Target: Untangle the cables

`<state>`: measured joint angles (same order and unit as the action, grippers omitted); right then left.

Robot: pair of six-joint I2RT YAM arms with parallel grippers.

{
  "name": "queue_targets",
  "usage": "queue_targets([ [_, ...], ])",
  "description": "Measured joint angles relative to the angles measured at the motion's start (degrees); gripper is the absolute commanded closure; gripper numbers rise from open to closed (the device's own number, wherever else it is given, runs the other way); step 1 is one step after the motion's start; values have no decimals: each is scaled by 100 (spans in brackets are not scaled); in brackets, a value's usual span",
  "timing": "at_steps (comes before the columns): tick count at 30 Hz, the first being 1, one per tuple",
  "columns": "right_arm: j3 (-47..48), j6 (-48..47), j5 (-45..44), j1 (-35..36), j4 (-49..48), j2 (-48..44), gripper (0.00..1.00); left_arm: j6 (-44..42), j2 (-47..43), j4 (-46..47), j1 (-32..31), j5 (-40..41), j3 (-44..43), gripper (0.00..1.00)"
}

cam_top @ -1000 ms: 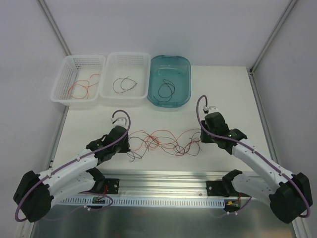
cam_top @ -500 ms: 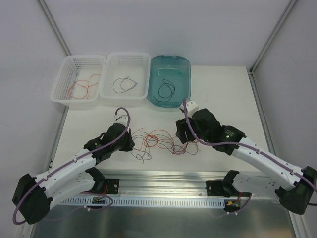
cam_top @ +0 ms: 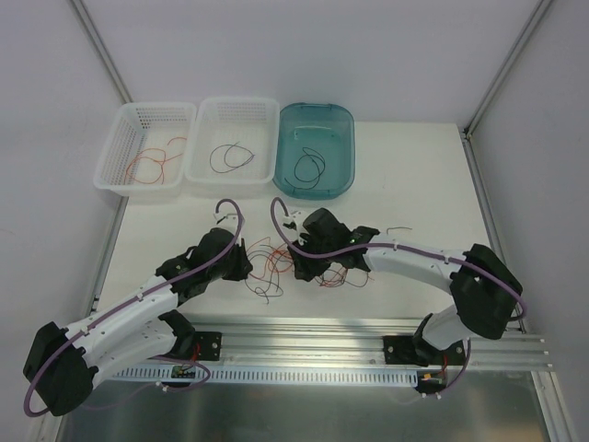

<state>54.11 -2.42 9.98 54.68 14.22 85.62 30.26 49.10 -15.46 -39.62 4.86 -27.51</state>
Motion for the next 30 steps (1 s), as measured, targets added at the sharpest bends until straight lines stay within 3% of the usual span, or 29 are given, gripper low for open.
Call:
queue_targets([
  [2,0,11,79,33,-52,118,83,2,0,11,0,2,0,100],
  [3,0,26,98,44,-55,127,99,4,0,13,-2,4,0,98],
  [5,0,57,87,68,-66,74,99,17,0,20,-2,11,7,94],
  [8,0,42,-101,81,13,-195,99,39,0,26,0,31,57,77],
  [9,0,20,-221,81,68,-365,99,55,0,28,0,35,85,68],
  [10,0,0,-361,79,153,-573,99,76,0,39,0,39,120,52],
  [13,0,-55,-758,52,409,-1316,99,144,-15,63,0,33,208,25],
  [17,28,-133,-1316,15,734,-2415,99,157,-236,83,0,-7,304,12],
  [24,46,-173,-1794,0,855,-4113,99,9,-911,295,-2,-201,337,11],
  [30,-420,-173,-1827,0,125,-5436,99,-28,-1023,407,-2,-457,369,11],
])
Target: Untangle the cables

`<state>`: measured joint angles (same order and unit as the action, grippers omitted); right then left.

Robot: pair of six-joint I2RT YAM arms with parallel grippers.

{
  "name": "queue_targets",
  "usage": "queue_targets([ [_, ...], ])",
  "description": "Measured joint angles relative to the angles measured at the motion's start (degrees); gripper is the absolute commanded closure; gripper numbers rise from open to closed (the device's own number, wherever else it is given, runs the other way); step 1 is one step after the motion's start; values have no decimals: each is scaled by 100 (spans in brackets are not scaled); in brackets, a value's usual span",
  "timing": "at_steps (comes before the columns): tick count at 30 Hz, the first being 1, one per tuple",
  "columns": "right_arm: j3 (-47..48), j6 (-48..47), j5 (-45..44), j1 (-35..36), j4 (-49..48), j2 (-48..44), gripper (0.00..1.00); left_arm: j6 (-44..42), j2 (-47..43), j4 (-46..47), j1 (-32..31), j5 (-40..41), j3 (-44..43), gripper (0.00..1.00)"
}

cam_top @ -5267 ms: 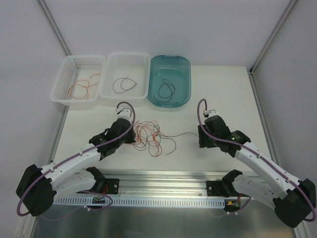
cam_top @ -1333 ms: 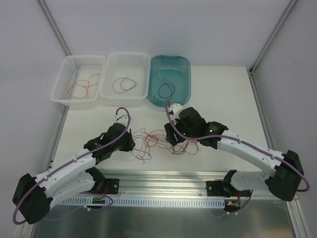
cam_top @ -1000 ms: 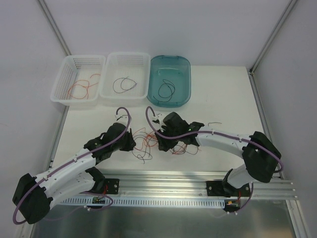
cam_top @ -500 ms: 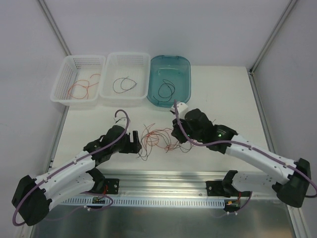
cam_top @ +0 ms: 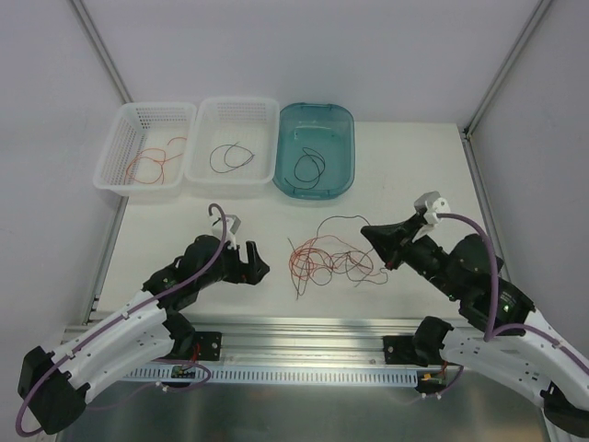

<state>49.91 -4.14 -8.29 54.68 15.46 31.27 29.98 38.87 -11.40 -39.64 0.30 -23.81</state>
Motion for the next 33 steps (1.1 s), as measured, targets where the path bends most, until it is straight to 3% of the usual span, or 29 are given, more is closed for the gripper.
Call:
queue_targets([
  [6,-197,-2,17,0,-323,-81,99,-234,-76,221,-2,-487,0,9],
  [13,254,31,284,-4,-109,1272,99,-557,-85,879,-208,-1178,-146,7],
  [17,254,234,452,-4,-52,1875,99,-680,251,1453,-629,-1224,-402,7],
  [24,254,656,861,-4,-70,2389,99,-855,1121,2262,-1220,-463,-584,7],
  [29,260,671,1075,-4,-59,2269,99,-1005,1429,2505,-1213,544,-584,12],
  [33,330,662,1121,-4,24,2006,99,-1036,1860,2929,-1215,846,-643,16],
])
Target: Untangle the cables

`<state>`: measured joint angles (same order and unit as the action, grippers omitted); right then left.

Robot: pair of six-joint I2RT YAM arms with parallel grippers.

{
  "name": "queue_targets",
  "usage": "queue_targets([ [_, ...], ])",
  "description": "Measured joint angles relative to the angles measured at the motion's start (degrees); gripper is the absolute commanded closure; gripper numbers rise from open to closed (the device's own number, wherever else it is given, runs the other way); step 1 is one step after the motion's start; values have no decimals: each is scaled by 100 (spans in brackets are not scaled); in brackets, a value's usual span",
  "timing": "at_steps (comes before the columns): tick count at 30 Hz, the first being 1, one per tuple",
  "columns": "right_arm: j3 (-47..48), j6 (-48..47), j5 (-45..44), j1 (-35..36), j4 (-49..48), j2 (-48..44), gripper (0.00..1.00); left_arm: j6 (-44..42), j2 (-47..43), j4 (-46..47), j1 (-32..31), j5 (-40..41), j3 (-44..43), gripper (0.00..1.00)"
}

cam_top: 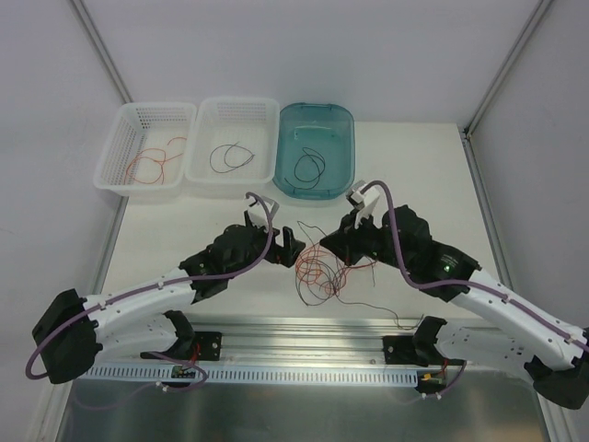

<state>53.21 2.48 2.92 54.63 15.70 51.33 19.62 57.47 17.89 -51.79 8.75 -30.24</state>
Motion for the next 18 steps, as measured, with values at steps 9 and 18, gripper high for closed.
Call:
queue_targets([
  [9,24,0,7,0,63,-540,99,232,1469,1185,0,70,-308,36],
  [18,22,-42,-555,0,317,-909,99,367,1794,1475,-22,50,-326,100],
])
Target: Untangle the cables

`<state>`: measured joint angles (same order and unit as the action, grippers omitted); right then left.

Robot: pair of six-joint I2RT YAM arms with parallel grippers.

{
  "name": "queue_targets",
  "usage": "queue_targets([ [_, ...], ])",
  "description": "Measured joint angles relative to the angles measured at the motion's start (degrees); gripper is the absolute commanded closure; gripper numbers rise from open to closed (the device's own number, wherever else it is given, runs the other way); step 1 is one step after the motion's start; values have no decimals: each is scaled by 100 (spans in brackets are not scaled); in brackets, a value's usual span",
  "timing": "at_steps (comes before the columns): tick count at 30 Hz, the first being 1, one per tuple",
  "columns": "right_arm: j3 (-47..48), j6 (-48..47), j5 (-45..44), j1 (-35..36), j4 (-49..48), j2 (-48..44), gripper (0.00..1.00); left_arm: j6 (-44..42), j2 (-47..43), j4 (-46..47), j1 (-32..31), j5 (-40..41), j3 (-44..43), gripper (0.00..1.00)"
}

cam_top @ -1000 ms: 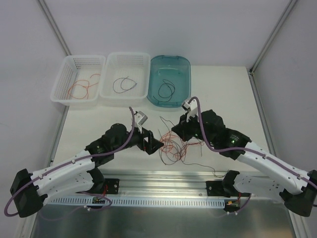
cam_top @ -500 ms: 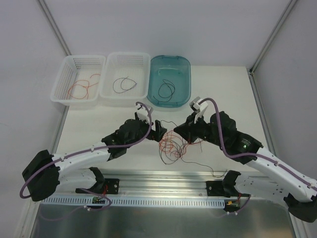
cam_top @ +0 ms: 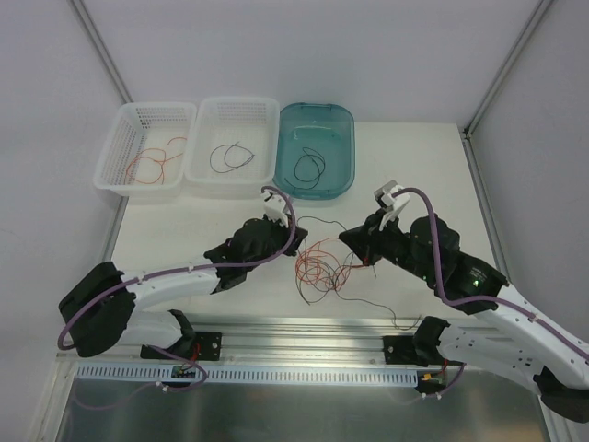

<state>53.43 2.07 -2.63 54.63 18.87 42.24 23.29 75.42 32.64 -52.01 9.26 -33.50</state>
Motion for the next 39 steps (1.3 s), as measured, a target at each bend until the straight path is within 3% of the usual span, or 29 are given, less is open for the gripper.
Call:
queue_targets([
  [4,-153,-13,-413,0,74,-17,99,-310,-776,-708,-17,175,-269,100],
  [9,-472,-13,-787,0,162,214,99,-850,-1519,-1596,-17,236,-1408,100],
  [14,-658,24,-914,4,-68,780,99,-1547,-1818,-2529,-31,7,-2695,100],
  [18,-658,59,-909,4,-396,1025,99,-2035,-1825,-3276,-90,-177,-3169,100],
  [28,-647,81,-890,7,-662,1351,99,-3493,-1947,-4395,-107,-2,-3650,100],
  [34,-560,122,-826,11,-898,1554,99,-4387,-2179,-4293,-153,1276,-3139,100],
  [39,-560,146,-754,-4,-490,1928,99,-4271,-1342,-3866,-7,2503,-2155,100],
])
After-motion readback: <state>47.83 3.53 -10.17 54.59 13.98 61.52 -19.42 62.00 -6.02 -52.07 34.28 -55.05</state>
